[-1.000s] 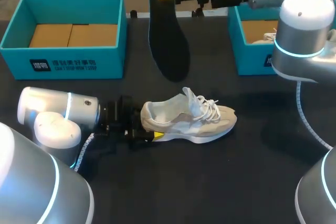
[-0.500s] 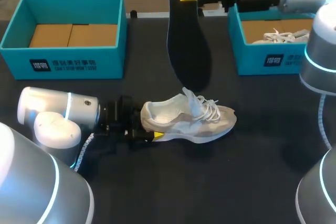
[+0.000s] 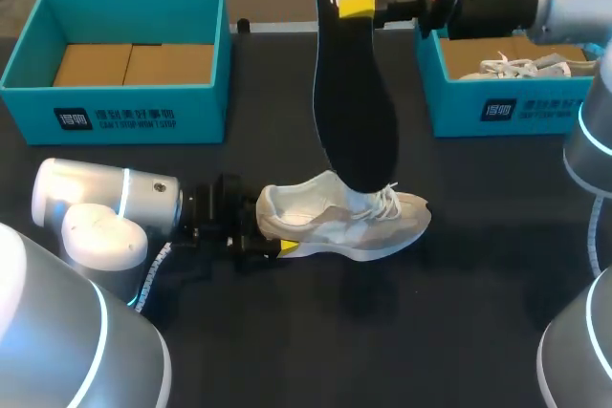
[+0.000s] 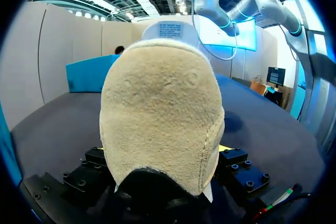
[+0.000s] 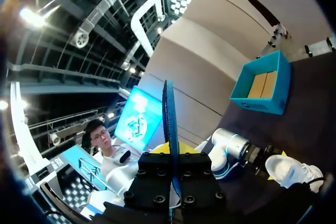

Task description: Take the shoe out of the shoebox, open the shoe tongue, remove and reinsert the insole, then place the shoe into the shoebox

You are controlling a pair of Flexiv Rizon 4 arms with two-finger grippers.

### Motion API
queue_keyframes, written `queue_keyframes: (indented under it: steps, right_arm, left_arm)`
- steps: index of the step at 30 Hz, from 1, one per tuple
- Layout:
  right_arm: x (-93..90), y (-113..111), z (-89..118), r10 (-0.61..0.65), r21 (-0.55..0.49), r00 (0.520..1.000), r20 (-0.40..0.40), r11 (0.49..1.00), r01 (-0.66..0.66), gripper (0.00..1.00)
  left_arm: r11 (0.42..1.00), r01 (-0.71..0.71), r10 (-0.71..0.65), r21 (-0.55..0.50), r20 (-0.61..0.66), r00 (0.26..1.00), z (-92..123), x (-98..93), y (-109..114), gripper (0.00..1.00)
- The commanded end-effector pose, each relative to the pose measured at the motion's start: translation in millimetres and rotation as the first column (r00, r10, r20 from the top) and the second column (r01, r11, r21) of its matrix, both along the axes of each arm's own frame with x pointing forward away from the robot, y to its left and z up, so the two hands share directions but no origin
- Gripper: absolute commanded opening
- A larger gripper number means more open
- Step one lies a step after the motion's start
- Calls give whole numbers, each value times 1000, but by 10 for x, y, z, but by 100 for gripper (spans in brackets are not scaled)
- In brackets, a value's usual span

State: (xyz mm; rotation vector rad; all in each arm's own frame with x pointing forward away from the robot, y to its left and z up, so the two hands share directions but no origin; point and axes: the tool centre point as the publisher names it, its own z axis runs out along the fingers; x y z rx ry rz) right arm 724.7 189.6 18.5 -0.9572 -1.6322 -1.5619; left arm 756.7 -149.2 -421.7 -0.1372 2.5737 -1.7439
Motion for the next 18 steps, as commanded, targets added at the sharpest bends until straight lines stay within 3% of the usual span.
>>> queue_keyframes:
  steps: [1,12,18]
  right_arm:
    - [-177,-17,-39,-12,18,1000,23,1000,11,0]
    - [-455,36,-79,-14,28,996,87,1000,11,0]
    - [-638,55,-81,-5,31,997,83,1000,2,0]
  left_arm:
    - [1000,1,-1,2,-1,1000,-9,8,-12,0]
    - [1000,1,-1,2,-1,1000,-9,8,-12,0]
    - [1000,1,-1,2,-1,1000,-9,8,-12,0]
